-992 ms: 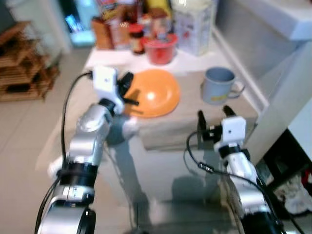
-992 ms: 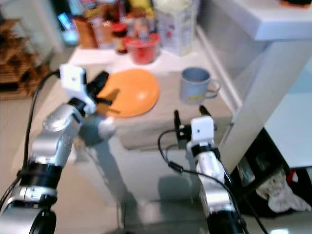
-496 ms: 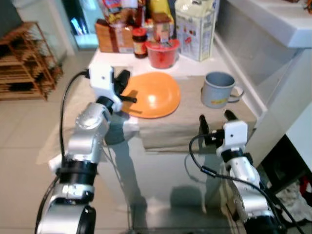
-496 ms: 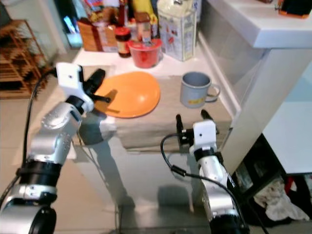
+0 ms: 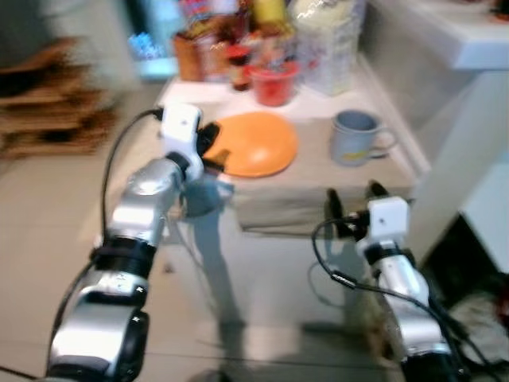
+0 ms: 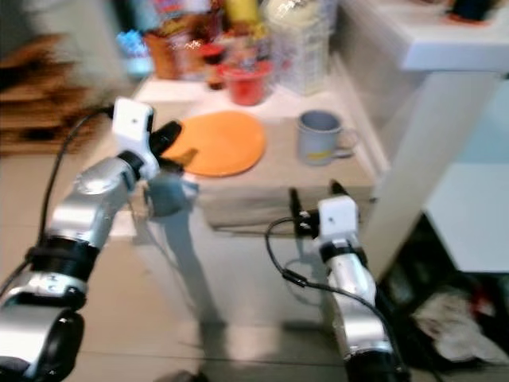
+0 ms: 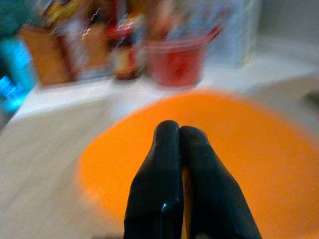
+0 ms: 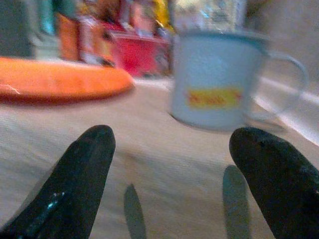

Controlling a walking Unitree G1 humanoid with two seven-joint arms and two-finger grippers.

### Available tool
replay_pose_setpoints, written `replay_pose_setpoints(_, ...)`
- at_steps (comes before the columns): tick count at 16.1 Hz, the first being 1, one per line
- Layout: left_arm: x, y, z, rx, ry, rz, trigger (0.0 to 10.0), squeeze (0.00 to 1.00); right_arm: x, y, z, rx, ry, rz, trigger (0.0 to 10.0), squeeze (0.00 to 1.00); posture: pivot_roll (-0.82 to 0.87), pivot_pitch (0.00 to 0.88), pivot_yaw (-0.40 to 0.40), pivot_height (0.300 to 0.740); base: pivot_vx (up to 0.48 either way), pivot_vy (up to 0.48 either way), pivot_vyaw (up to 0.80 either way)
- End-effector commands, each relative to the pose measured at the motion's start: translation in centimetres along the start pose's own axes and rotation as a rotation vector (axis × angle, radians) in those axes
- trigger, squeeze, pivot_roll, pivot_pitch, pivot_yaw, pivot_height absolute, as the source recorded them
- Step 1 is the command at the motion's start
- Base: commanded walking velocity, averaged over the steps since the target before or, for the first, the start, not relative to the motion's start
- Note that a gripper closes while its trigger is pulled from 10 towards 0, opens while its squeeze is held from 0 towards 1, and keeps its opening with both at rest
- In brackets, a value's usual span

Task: Setting the table

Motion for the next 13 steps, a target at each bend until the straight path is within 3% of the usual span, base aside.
replay_pose_setpoints(1,0.3,0.4,0.7,0.018,-0.006,0.004,10.0,0.0,0.3,0.5,0.6,0.016,-0.017,0.017,10.0,0.0,-0.1,0.0,0.061,0.736,0.0,0.0,0.0)
replay_pose_setpoints(4,0.9,1.3,0.9,0.035,0.017,0.042,10.0,0.0,-0.1,0.5,0.6,0.022,-0.013,0.023,10.0,0.0,-0.11,0.0,0.064,0.736,0.0,0.0,0.0)
replay_pose_setpoints(7,1.0,0.9,2.2,-0.053,-0.098,0.042,10.0,0.0,-0.3,0.0,1.4,-0.009,-0.062,-0.019,10.0,0.0,-0.11,0.0,0.071,0.736,0.0,0.0,0.0)
replay_pose_setpoints(9,0.8,0.6,2.4,-0.056,-0.126,0.045,10.0,0.0,-0.1,0.1,2.5,-0.028,-0.101,-0.015,10.0,0.0,-0.11,0.0,0.069,0.736,0.0,0.0,0.0)
replay_pose_setpoints(13,0.9,0.2,1.4,-0.057,-0.097,0.026,10.0,0.0,0.1,0.4,4.0,-0.008,-0.136,-0.001,10.0,0.0,-0.11,0.0,0.065,0.736,0.0,0.0,0.0)
Point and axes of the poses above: a point about 5 cm out from each wrist's last joint towards the gripper, its own x axis pointing out of the wrist towards the gripper, its own z axis along the axis of the wrist's last joint, y = z × x, the point moved 3 cm from there along x, pointing out of the wrist towards the gripper, and after that the axes turned 11 degrees about x, right-handed, at the moved point
